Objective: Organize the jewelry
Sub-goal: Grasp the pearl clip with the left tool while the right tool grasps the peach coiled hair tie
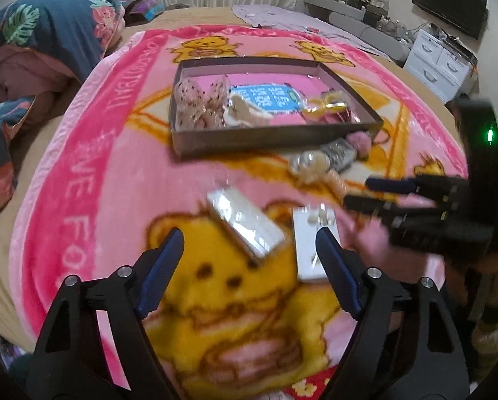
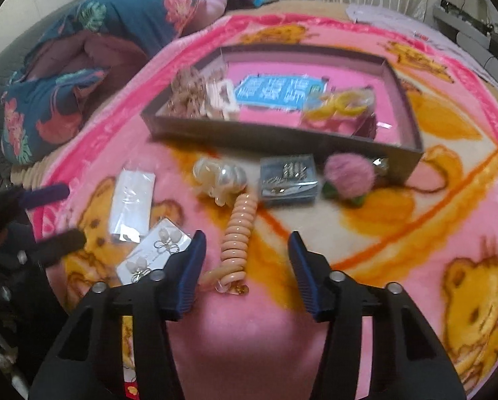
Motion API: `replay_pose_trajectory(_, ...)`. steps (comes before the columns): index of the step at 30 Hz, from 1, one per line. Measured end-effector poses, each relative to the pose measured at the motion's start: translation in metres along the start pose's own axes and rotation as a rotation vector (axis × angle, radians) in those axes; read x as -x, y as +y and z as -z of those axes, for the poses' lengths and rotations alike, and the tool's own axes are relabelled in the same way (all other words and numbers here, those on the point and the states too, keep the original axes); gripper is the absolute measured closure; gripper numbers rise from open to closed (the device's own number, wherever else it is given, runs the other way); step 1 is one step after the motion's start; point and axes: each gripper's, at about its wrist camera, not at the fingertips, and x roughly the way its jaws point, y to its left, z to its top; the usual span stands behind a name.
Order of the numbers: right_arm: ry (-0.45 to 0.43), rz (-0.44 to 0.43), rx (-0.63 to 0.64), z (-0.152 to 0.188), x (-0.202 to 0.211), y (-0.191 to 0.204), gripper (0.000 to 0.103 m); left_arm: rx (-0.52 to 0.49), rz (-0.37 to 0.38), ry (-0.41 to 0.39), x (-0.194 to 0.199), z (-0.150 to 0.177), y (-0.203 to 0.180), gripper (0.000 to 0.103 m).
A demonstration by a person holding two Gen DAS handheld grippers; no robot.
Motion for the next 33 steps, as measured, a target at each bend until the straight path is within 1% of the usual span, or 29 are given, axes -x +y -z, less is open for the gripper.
replay_pose_trajectory(1,0.004,-0.003,0.002,0.000,-0.002,0.000,0.058,-0.006,-0.004,0.000,-0.002,-0.004,-0.002,0.030)
replay_pose_trajectory(3,0.005,-0.001,0.010,0.001,-0.003,0.000,0.066,-0.021,0.000,-0.002,-0.006,-0.013,-0.007,0.030)
replay_pose_trajectory(5,0.007,0.008,0.009,0.002,-0.004,-0.002,0.079,-0.036,-0.001,0.002,-0.012,-0.021,-0.012,0.030)
replay_pose_trajectory(7,0.004,-0.004,-0.011,0.002,-0.003,-0.010,0.085,-0.046,0.005,0.009,-0.018,-0.026,-0.018,0.031)
replay_pose_trajectory(13,-0.014,0.010,-0.079,0.009,0.010,-0.034,0.086,-0.066,0.050,0.058,-0.045,-0.040,-0.035,0.031)
replay_pose_trajectory(16,-0.027,0.031,-0.109,0.014,0.018,-0.045,0.086,-0.084,0.060,0.079,-0.058,-0.044,-0.044,0.032)
replay_pose_trajectory(18,-0.038,0.061,-0.126,0.017,0.025,-0.052,0.086,-0.084,0.073,0.093,-0.065,-0.047,-0.047,0.043)
replay_pose_trajectory(20,-0.052,0.061,-0.157,0.019,0.032,-0.063,0.086,-0.084,0.077,0.106,-0.074,-0.050,-0.050,0.047)
replay_pose_trajectory(22,-0.068,0.065,-0.183,0.020,0.038,-0.071,0.086,-0.086,0.074,0.119,-0.083,-0.052,-0.051,0.053)
replay_pose_trajectory(24,-0.084,0.065,-0.207,0.020,0.043,-0.078,0.086,-0.073,0.083,0.133,-0.091,-0.053,-0.050,0.068)
replay_pose_trajectory(26,-0.104,0.057,-0.226,0.020,0.050,-0.082,0.086,-0.065,0.101,0.138,-0.095,-0.054,-0.049,0.069)
replay_pose_trajectory(28,-0.124,0.053,-0.232,0.020,0.055,-0.084,0.086,-0.072,0.097,0.121,-0.092,-0.054,-0.049,0.069)
replay_pose_trajectory(33,-0.159,0.035,-0.236,0.016,0.067,-0.082,0.086,-0.053,0.113,0.089,-0.078,-0.057,-0.043,0.070)
